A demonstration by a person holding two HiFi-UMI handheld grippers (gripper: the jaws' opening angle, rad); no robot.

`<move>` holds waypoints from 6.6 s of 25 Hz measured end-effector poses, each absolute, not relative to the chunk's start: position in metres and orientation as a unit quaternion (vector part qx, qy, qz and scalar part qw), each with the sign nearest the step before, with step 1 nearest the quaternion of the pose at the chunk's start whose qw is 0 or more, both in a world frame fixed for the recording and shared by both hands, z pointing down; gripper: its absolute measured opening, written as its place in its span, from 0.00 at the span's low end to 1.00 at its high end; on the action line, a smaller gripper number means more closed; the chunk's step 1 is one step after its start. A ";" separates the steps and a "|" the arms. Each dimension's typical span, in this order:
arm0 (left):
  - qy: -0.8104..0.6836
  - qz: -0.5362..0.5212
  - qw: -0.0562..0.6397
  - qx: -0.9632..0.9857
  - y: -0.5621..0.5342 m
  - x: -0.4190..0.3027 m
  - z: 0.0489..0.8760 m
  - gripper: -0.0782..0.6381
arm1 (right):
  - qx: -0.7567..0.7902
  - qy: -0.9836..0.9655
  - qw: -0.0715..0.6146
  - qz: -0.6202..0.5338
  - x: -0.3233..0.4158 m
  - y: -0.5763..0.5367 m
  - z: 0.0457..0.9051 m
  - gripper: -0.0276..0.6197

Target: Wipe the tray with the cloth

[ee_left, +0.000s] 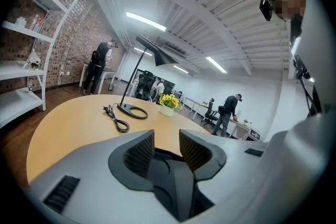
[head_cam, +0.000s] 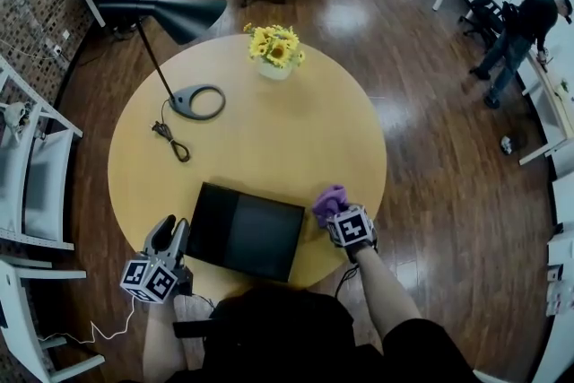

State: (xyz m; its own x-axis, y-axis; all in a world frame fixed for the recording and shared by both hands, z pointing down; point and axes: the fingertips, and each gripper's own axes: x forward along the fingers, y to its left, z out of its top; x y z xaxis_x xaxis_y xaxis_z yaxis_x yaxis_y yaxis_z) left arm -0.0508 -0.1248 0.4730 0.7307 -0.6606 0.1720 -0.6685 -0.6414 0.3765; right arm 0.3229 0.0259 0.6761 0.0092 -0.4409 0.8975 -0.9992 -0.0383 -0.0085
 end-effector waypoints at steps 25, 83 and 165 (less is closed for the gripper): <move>-0.249 0.205 0.220 0.921 -0.131 -0.036 0.574 0.35 | 0.493 -0.797 0.273 0.216 0.138 -0.097 0.554 0.22; -0.255 0.247 0.315 0.880 -0.110 -0.044 0.644 0.33 | 0.549 -0.699 0.385 0.250 0.084 -0.105 0.640 0.22; -0.116 0.304 0.255 0.911 -0.214 0.067 0.615 0.18 | 0.540 -0.713 0.318 0.315 -0.006 -0.049 0.639 0.21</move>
